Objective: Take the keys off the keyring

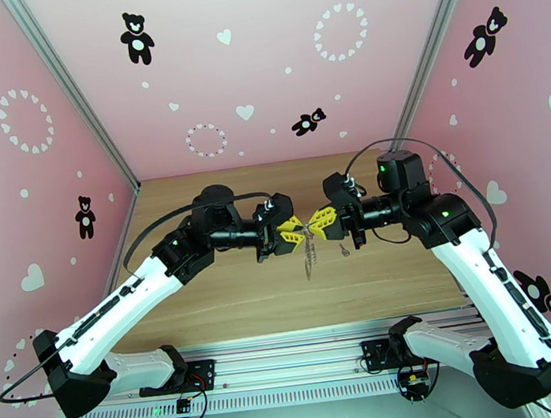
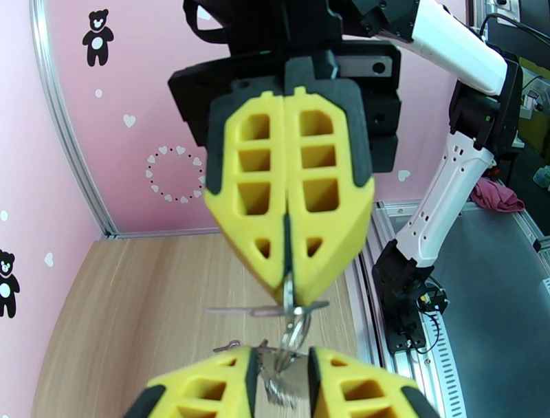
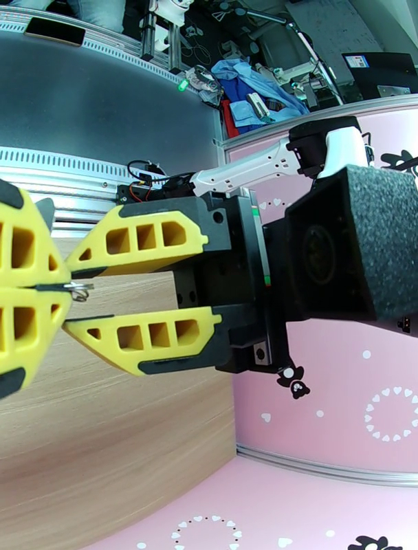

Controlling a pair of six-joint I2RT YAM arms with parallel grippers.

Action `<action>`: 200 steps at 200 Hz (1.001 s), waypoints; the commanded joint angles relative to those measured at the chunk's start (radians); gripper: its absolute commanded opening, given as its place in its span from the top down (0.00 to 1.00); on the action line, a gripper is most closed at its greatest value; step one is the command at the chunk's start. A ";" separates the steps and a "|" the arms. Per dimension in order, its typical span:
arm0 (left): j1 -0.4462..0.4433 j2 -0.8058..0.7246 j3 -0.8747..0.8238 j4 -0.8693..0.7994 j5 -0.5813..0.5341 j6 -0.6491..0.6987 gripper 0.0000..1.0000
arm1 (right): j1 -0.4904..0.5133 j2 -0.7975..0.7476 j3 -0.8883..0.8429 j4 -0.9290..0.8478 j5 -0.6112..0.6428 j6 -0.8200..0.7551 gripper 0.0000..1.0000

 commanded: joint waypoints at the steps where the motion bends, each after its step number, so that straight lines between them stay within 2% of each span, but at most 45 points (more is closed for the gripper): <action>1: 0.012 0.000 0.010 0.037 0.021 0.001 0.73 | 0.004 0.011 0.022 -0.007 -0.033 -0.014 1.00; 34: 0.012 0.034 0.037 0.023 0.092 -0.008 0.74 | 0.004 0.016 0.024 0.001 -0.041 -0.011 1.00; 56: 0.012 0.051 0.044 0.013 0.109 -0.003 0.79 | 0.004 0.015 0.024 0.002 -0.035 -0.011 1.00; 170: 0.015 -0.023 -0.019 0.018 0.032 -0.006 0.99 | -0.008 -0.042 -0.017 0.058 0.018 0.020 1.00; 200: 0.016 -0.056 -0.043 0.038 0.012 -0.024 1.00 | -0.014 -0.071 -0.055 0.094 0.034 0.044 1.00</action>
